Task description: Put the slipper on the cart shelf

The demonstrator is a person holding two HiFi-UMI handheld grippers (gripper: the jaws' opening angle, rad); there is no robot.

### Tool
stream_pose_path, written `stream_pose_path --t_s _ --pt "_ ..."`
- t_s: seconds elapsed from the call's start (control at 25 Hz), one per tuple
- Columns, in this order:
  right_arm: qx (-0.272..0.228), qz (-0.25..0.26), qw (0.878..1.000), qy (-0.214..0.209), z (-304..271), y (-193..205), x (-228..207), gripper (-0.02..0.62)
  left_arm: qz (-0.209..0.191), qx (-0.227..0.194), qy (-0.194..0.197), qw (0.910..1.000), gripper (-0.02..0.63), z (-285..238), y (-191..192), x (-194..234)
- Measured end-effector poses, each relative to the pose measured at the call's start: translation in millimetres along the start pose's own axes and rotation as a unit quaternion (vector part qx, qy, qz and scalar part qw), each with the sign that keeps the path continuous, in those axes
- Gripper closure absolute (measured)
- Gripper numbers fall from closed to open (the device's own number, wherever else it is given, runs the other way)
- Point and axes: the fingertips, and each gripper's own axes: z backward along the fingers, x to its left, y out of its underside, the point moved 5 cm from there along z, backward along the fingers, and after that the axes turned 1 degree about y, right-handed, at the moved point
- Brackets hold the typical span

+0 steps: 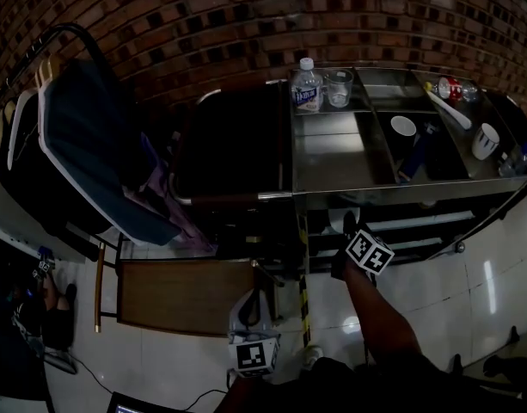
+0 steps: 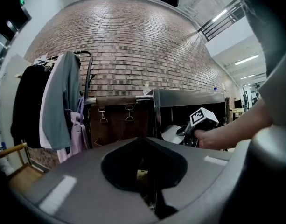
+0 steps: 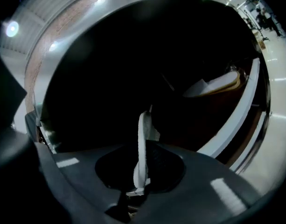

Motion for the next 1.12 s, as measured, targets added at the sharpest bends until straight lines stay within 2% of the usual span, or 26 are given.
stream_pose_path --t_s 0.12,0.4,0.52,0.72,0.76,0.8,0.84,0.96,1.12 --pt "0.011 0.021 1.000 0.019 -11 5 -6 0.557 0.001 0.007 -0.006 1.0000 0.591 3 1 1" --pt "0.017 0.162 0.985 0.059 -21 9 -14 0.531 -0.001 -0.006 -0.037 0.9993 0.591 9 -9 23" --pt "0.016 0.230 0.970 0.071 -24 8 -10 0.519 -0.001 -0.006 -0.044 0.9990 0.591 13 -8 23" --pt "0.024 0.340 0.934 0.109 -28 8 -9 0.462 -0.005 -0.010 -0.035 0.9993 0.591 14 -8 15" --pt "0.032 0.350 0.929 0.115 -30 9 -13 0.435 -0.004 -0.009 -0.032 0.9994 0.591 14 -8 14" --pt "0.042 0.357 0.926 0.118 -33 11 -16 0.367 -0.002 -0.009 -0.029 0.9995 0.591 13 -8 12" --pt "0.048 0.363 0.923 0.120 -35 12 -18 0.350 -0.001 -0.009 -0.027 0.9996 0.591 12 -9 10" --pt "0.052 0.380 0.915 0.124 -38 14 -19 0.347 -0.003 -0.008 -0.026 0.9996 0.591 13 -10 9" --pt "0.059 0.369 0.918 0.128 -41 16 -19 0.357 0.000 -0.004 -0.024 0.9997 0.591 15 -8 6"
